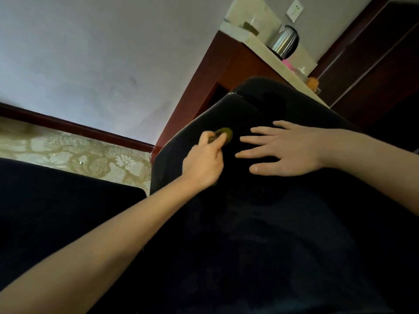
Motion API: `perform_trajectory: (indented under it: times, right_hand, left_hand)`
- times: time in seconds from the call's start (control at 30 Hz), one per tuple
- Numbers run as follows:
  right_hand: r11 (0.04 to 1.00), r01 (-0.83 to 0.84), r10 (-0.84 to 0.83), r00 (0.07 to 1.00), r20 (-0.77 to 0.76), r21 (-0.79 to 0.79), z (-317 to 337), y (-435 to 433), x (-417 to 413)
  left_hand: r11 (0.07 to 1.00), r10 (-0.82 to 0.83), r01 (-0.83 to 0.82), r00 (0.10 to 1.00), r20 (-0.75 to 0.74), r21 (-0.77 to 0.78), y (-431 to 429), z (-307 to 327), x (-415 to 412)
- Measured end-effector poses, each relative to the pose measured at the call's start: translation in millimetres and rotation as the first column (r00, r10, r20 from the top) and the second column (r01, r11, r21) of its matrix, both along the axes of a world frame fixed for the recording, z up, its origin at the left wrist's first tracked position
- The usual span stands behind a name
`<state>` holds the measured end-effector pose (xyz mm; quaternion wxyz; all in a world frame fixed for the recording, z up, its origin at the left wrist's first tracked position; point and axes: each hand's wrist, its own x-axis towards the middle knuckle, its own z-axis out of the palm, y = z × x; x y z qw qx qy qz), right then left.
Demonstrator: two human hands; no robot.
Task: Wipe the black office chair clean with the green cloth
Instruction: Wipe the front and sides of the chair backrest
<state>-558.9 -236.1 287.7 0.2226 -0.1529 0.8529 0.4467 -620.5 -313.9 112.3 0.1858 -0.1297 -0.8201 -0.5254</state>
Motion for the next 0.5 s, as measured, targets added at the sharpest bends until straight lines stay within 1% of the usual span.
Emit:
perform_trajectory:
  times: [0.07,0.1,0.2,0.27,0.4,0.47,0.5]
  right_hand:
    - [1.000,0.003,-0.003,1.000,0.006,0.009,0,0,0]
    - [1.000,0.004,-0.004,1.000,0.006,0.012,0,0,-1]
    - [1.000,-0.006,0.006,1.000,0.008,0.019,-1,-2,-1]
    - [0.999,-0.018,0.018,1.000,0.010,0.029,-4,-2,1]
    - [0.996,-0.030,0.028,0.999,0.028,0.080,-9,-6,-1]
    - [0.988,-0.082,0.075,0.995,0.058,0.133,-26,-17,-11]
    - [0.983,-0.107,0.095,0.992,0.088,0.146,-40,-23,-17]
  left_hand:
    - [0.999,0.015,-0.016,0.999,-0.032,-0.036,5,9,-16]
    - [0.998,0.046,-0.047,0.999,-0.022,-0.050,5,9,-25]
    - [0.989,0.145,-0.140,0.985,0.096,-0.051,1,3,-50]
    - [0.986,0.166,-0.165,0.971,0.172,-0.020,-2,-6,-59]
    - [0.984,0.138,-0.166,0.937,0.320,0.064,-21,-48,-73]
    - [0.983,0.104,-0.150,0.931,0.349,0.106,-32,-75,-68]
    - [0.985,0.098,-0.140,0.934,0.345,0.098,-35,-87,-61]
